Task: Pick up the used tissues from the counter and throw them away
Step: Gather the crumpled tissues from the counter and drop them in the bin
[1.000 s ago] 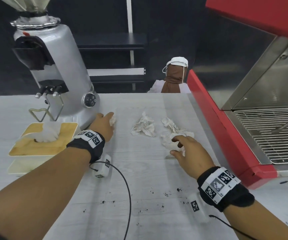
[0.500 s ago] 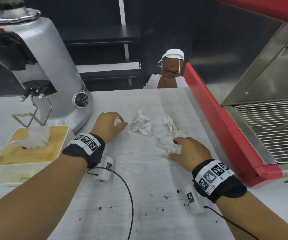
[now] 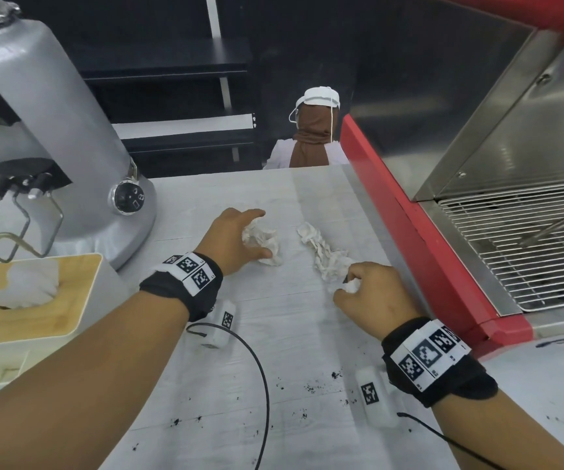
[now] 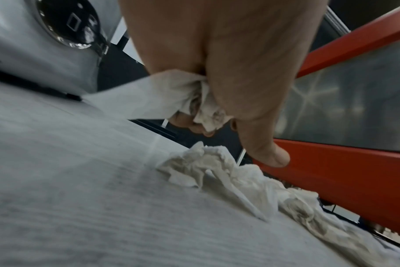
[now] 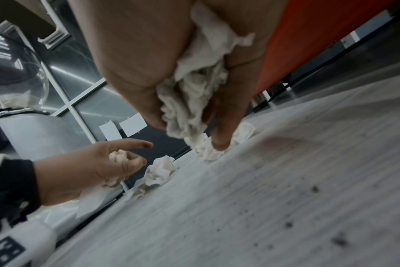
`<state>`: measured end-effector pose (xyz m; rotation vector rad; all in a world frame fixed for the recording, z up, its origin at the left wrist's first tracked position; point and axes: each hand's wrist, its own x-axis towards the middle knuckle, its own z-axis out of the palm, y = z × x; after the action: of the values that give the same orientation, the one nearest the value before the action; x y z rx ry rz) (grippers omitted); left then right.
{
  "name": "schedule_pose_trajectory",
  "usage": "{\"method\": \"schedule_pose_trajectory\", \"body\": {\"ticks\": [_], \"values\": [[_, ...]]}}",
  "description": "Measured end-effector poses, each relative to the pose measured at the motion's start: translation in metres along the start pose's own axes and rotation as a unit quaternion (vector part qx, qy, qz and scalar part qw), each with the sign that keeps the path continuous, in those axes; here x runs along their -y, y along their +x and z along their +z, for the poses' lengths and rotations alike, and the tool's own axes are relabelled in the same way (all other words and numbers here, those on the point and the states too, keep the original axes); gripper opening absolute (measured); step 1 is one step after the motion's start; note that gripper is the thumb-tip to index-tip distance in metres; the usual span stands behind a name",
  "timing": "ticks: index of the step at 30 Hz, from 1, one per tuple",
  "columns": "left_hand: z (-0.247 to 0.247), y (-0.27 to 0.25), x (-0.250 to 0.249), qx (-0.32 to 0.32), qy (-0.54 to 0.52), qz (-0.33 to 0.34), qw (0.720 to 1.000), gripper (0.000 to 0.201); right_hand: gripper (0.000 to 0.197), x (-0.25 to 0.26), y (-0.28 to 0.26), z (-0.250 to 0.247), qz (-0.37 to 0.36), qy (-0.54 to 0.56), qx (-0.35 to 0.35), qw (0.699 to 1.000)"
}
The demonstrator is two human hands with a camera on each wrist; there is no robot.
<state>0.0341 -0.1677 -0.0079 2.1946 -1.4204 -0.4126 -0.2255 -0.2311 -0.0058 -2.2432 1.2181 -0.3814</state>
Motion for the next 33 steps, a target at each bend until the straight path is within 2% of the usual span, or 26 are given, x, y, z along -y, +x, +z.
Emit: {"method": "schedule_pose_trajectory", "body": {"ticks": [1, 3, 6, 8, 11, 14, 18, 21, 23, 26, 29, 33], "values": [[0.003, 0.003, -0.001, 0.022, 0.012, -0.008, 1.000, 0.079, 0.010, -0.001, 0.001, -0.001, 0.002, 0.016, 0.002, 1.000], [0.009, 0.007, -0.002, 0.061, 0.045, -0.014, 0.997, 0.078, 0.020, -0.004, 0.003, -0.002, -0.011, 0.040, 0.010, 0.999], [0.015, 0.008, -0.006, 0.112, 0.091, -0.005, 0.990, 0.060, 0.031, -0.004, 0.010, -0.001, -0.015, 0.062, 0.022, 0.998], [0.017, 0.007, -0.009, 0.138, 0.113, 0.000, 0.984, 0.045, 0.043, 0.000, 0.015, 0.002, -0.012, 0.035, 0.013, 0.999], [0.018, 0.003, -0.008, 0.111, 0.092, 0.007, 0.990, 0.032, 0.065, 0.008, 0.024, 0.009, -0.038, -0.048, -0.005, 0.998], [0.015, -0.005, -0.006, 0.091, 0.052, 0.003, 0.995, 0.028, 0.073, 0.015, 0.036, 0.018, -0.032, -0.120, 0.036, 0.992], [0.003, -0.020, -0.008, 0.068, -0.010, -0.006, 0.998, 0.039, 0.066, 0.019, 0.052, 0.029, -0.005, -0.179, 0.120, 0.977], [-0.003, -0.033, -0.002, 0.031, -0.032, -0.012, 0.999, 0.037, 0.050, 0.021, 0.058, 0.030, 0.014, -0.214, 0.161, 0.963], [-0.006, -0.042, 0.003, -0.019, -0.051, -0.024, 0.998, 0.036, 0.039, 0.023, 0.058, 0.026, 0.012, -0.214, 0.158, 0.964], [-0.010, -0.057, 0.005, -0.067, -0.075, -0.048, 0.994, 0.027, 0.041, 0.029, 0.050, 0.017, -0.002, -0.191, 0.138, 0.972], [-0.012, -0.069, 0.001, -0.087, -0.098, -0.050, 0.990, 0.011, 0.041, 0.035, 0.032, 0.008, -0.019, -0.121, 0.082, 0.989], [-0.012, -0.084, -0.014, -0.085, -0.102, 0.016, 0.991, 0.027, 0.017, 0.041, -0.003, -0.011, -0.014, -0.037, 0.027, 0.999]]}}
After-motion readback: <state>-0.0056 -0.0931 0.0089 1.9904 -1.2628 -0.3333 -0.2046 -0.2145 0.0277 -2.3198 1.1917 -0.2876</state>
